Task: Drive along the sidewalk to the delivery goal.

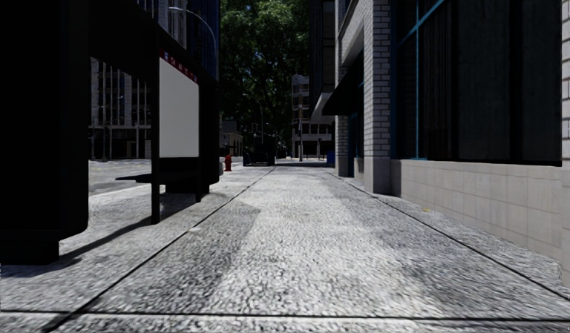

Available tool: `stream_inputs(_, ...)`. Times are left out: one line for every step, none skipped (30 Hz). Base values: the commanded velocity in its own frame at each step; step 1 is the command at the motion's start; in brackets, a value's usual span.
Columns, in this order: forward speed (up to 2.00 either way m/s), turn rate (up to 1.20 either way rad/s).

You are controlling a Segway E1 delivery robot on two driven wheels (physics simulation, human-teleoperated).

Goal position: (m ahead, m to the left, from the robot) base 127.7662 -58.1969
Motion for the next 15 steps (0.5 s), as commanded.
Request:
stream_inputs(2.0, 0.0)
stream_inputs(2.0, 0.0)
stream_inputs(2.0, 0.0)
stream_inputs(2.0, 0.0)
stream_inputs(2.0, 0.0)
stream_inputs(2.0, 0.0)
stream_inputs(2.0, 0.0)
stream_inputs(2.0, 0.0)
stream_inputs(2.0, 0.0)
stream_inputs(2.0, 0.0)
stream_inputs(2.0, 0.0)
stream_inputs(2.0, 0.0)
stream_inputs(2.0, 0.0)
stream_inputs(2.0, 0.0)
stream_inputs(2.0, 0.0)
